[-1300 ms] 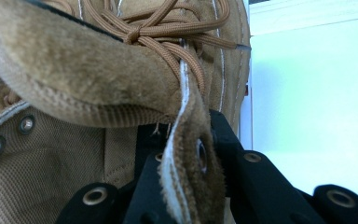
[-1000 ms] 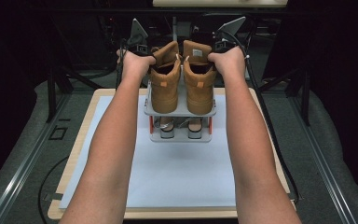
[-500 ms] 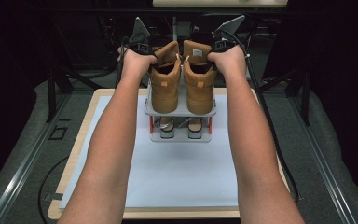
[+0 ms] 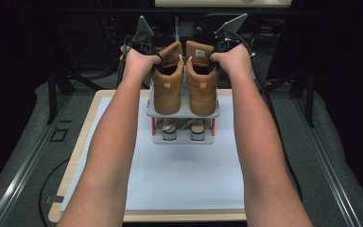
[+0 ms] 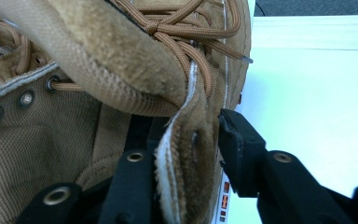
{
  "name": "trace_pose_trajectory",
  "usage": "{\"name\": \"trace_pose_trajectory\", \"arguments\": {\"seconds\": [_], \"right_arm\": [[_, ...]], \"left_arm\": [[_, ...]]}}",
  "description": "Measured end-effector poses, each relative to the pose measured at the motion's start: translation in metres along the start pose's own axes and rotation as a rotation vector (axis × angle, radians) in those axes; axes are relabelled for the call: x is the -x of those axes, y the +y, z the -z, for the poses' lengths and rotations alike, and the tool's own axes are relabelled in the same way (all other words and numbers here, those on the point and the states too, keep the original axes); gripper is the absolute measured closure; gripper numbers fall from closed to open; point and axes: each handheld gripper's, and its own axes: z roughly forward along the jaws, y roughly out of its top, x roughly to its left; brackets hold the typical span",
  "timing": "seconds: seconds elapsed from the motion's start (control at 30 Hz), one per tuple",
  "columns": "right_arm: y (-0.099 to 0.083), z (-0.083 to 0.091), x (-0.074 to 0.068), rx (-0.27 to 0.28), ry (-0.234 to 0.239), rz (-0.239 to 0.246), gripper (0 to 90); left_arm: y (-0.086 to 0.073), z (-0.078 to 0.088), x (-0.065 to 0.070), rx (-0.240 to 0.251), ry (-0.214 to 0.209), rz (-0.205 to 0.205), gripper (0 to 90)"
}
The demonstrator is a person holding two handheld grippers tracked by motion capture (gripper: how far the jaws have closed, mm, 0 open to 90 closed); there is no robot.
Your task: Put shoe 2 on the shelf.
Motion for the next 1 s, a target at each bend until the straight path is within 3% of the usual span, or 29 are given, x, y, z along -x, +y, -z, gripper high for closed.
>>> {"name": "trace_pose_trajectory", "arguments": {"seconds": [0.5, 1.0], "right_arm": [[-0.002, 0.011, -0.002, 0.023, 0.001, 0.05, 59.6], [-0.007, 0.039, 0.0, 0.085, -0.006, 0.058, 55.5]], "left_arm": [[0.0, 0.01, 0.0, 0.024, -0.016, -0.006, 52.9], [-0.004, 0.036, 0.005, 0.052, 0.009, -0.025, 54.1]]}}
